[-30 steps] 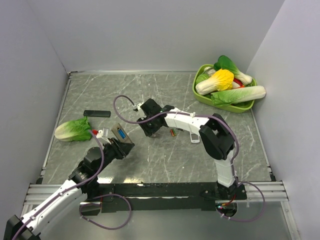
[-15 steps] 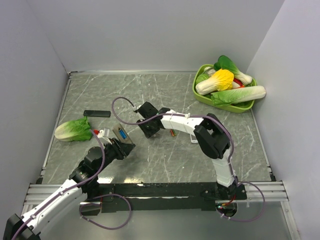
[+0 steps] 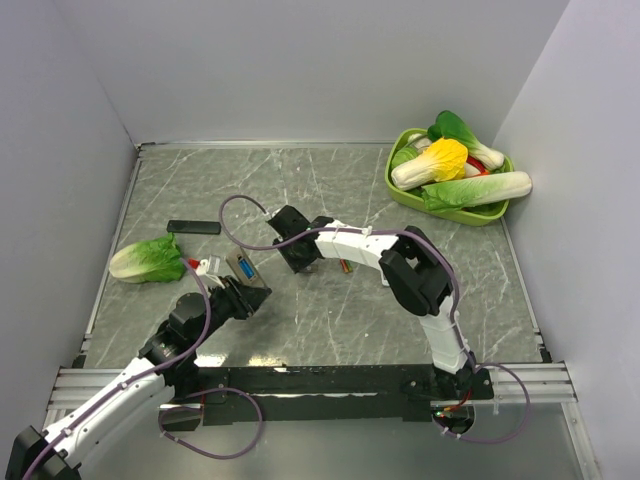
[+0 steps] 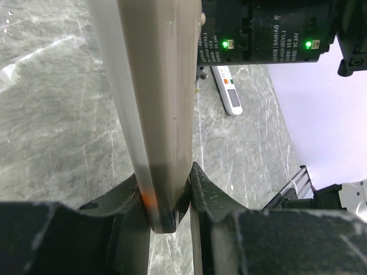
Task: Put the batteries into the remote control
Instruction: Move the battery cover to the center of the board, then pick up the battery cover at the center of the board, then place the battery cover at the center of the board.
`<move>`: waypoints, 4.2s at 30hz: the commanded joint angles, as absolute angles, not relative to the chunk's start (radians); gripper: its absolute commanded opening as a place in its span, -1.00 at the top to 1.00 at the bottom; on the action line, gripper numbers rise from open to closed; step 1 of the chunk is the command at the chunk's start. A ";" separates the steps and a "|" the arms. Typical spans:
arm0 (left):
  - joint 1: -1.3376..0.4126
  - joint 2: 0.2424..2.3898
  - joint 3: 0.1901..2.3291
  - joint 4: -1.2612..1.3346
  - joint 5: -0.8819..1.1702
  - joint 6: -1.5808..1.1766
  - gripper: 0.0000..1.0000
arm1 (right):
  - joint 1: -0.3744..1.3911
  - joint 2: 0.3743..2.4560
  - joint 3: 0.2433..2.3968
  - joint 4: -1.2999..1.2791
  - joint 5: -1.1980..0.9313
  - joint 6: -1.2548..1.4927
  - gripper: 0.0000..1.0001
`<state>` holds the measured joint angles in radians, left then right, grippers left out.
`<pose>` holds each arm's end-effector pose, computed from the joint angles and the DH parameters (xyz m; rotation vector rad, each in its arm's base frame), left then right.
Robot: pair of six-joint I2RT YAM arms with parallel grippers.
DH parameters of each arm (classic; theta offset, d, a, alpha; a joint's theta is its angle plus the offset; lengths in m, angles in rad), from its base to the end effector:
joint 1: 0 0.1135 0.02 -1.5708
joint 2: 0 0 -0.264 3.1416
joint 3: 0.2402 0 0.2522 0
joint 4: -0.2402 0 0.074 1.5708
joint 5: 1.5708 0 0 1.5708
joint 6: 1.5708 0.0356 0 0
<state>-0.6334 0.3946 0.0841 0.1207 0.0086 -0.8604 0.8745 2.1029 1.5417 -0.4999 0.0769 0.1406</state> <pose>0.1090 -0.0804 0.1766 -0.2077 1.8819 -1.0686 0.2886 0.3409 0.1658 -0.9256 2.4821 0.2463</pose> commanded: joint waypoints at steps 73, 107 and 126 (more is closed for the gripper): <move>-0.630 0.433 0.061 0.281 0.089 -0.868 0.89 | 0.873 1.956 1.371 -0.560 0.299 0.588 1.00; -0.630 0.955 0.183 0.949 0.603 -0.814 0.86 | 0.661 1.239 1.106 -0.088 -1.074 0.405 1.00; -0.630 0.951 0.241 0.747 0.488 -0.776 0.88 | 0.608 1.269 1.020 0.087 -1.102 0.557 1.00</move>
<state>-0.6323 1.0111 0.1974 0.9066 0.6163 -0.8288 0.6552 1.3087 1.0645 0.0170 -1.1404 0.5320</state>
